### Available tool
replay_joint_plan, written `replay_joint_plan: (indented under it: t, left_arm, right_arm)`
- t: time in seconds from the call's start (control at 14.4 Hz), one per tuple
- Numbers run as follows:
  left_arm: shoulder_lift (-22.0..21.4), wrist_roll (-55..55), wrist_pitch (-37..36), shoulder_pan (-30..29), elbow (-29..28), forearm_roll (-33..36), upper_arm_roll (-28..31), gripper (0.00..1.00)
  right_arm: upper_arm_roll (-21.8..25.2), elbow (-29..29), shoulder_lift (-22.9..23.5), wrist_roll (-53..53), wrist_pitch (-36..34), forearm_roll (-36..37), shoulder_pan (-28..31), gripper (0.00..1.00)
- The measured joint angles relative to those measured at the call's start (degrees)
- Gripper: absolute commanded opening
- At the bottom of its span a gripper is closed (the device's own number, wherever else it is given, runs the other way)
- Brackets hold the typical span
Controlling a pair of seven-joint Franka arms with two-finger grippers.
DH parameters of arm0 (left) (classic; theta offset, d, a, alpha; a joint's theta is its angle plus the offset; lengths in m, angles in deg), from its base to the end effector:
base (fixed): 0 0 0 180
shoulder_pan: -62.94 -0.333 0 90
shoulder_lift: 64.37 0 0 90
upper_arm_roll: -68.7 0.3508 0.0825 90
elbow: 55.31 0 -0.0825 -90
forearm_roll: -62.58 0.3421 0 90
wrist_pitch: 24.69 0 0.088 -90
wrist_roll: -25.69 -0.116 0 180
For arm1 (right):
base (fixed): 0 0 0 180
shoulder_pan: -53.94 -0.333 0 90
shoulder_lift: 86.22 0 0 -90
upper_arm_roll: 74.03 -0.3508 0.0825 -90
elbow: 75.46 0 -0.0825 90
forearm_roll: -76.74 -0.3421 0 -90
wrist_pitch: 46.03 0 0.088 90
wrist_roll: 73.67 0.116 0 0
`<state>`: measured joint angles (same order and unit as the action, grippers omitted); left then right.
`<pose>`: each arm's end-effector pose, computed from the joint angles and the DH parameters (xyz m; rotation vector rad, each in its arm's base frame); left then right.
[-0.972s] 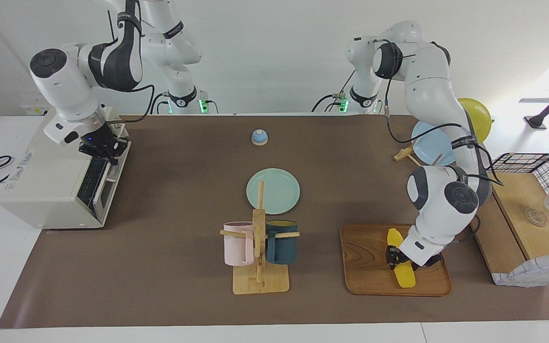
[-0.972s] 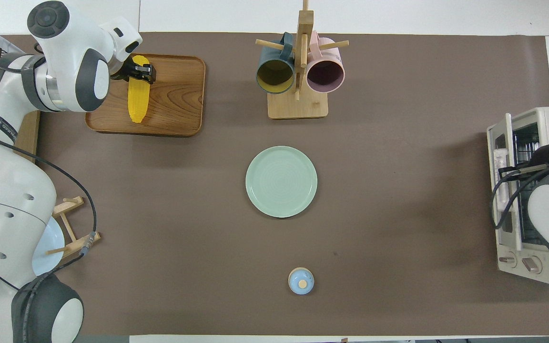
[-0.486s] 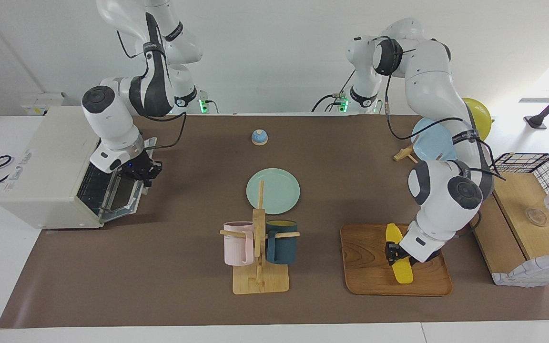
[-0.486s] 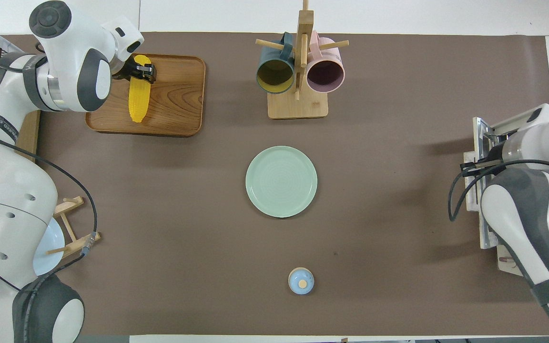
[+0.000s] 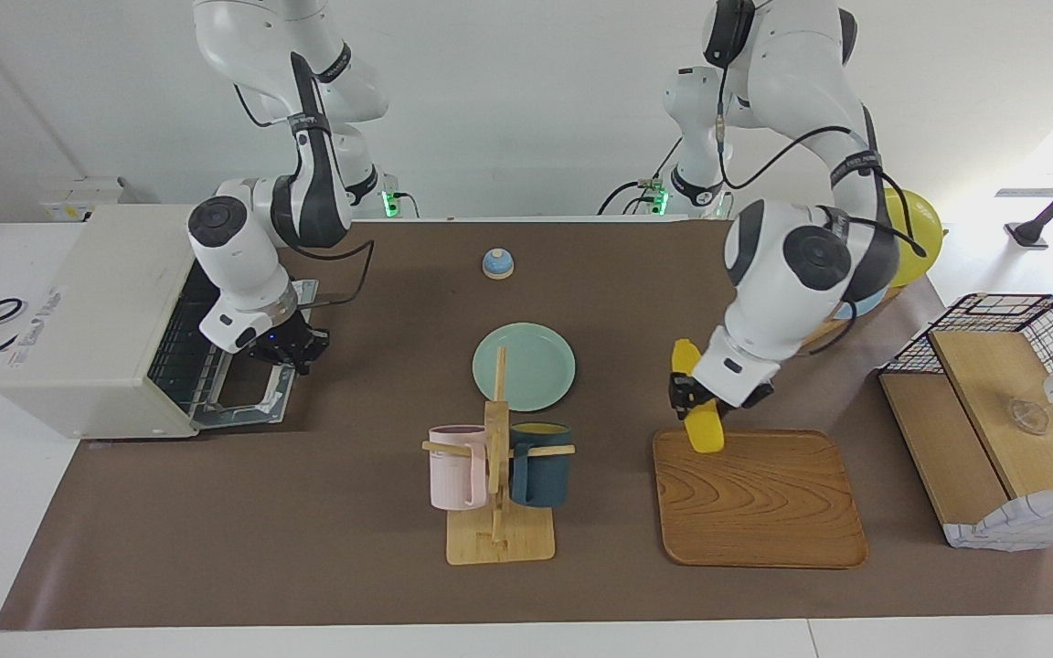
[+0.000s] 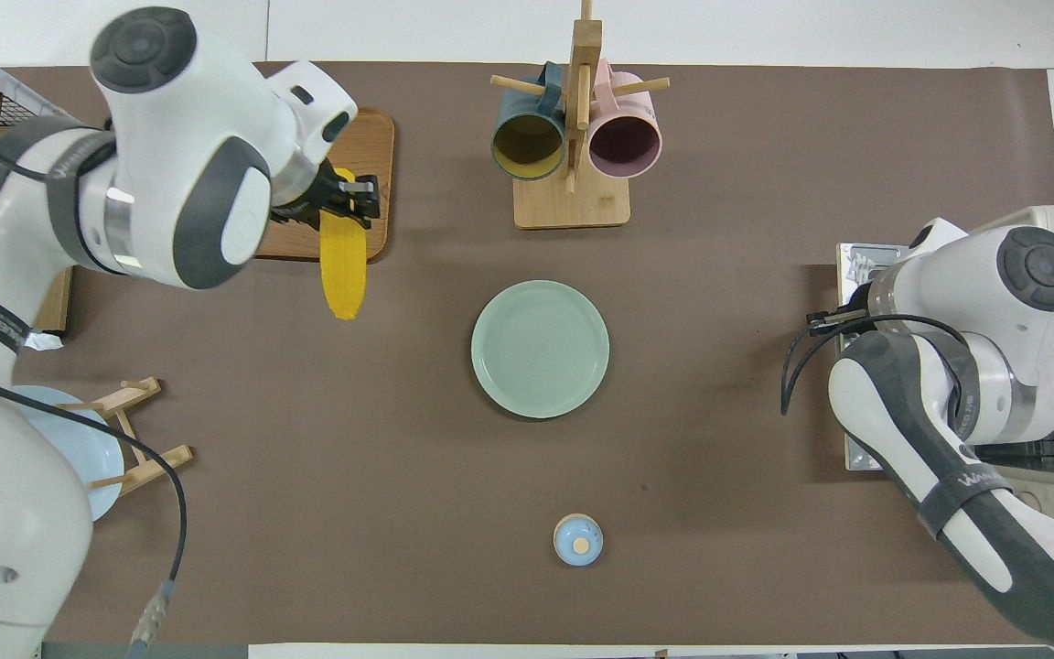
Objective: Put corn in oven
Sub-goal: 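Carry the corn with the left gripper toward the right gripper over the plate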
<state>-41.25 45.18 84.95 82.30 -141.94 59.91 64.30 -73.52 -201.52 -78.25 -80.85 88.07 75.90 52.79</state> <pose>0.5977 -0.2583 0.4699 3.0717 -0.0810 -0.0432 0.5218 0.0062 0.3746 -3.1261 -0.1978 -0.0028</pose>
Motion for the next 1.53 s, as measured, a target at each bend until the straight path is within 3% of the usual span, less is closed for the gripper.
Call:
replay_joint_plan:
  t: [0.14,0.28,0.62,0.83,0.9,0.97,1.11,1.39,1.46,1.53]
  left_arm:
    - [-3.92,7.37,4.76,7.17,-7.76,-0.04,-0.07,0.00]
    - [-5.06,11.89,10.98,12.32,-12.69,-0.99,-0.05,0.00]
    - [-1.42,14.95,22.45,17.49,-15.93,-3.23,0.13,0.00]
    - [1.31,15.16,26.29,17.91,-16.03,-3.24,0.22,0.00]
    - [1.64,15.16,26.80,17.93,-16.61,-3.24,0.23,0.33]
    - [1.64,15.16,26.88,18.02,-17.19,-3.24,0.22,0.99]
    - [1.63,15.16,26.86,18.43,-17.60,-3.24,0.26,1.00]
    - [-1.26,14.80,22.87,16.77,-17.29,-3.24,1.41,1.00]
    - [-3.20,14.06,20.45,14.94,-17.06,-3.24,1.61,1.00]
    - [-5.65,13.06,17.52,12.54,-16.75,-3.24,1.77,1.00]
  right_arm:
    - [0.06,0.04,2.00,0.00,1.40,-0.66,0.00,0.00]
    - [0.09,0.31,2.50,0.14,1.73,-0.66,-0.09,0.00]
    - [0.63,2.33,2.49,2.79,2.01,-5.29,-3.11,0.00]
    - [0.66,6.70,2.51,9.18,-2.91,-6.35,-7.00,0.00]
    - [0.67,8.95,2.58,10.90,-5.08,-6.37,-8.01,0.00]
    - [0.67,10.67,2.71,11.84,-6.39,-6.41,-8.86,0.01]
    - [0.69,13.01,3.41,13.86,-7.37,-6.43,-11.04,0.28]
    - [0.71,15.82,4.77,14.59,-8.84,-6.43,-12.56,0.47]
    - [0.70,17.30,5.03,14.60,-10.12,-6.43,-13.13,0.59]
    - [0.71,19.53,5.43,15.27,-11.96,-6.43,-14.19,0.83]
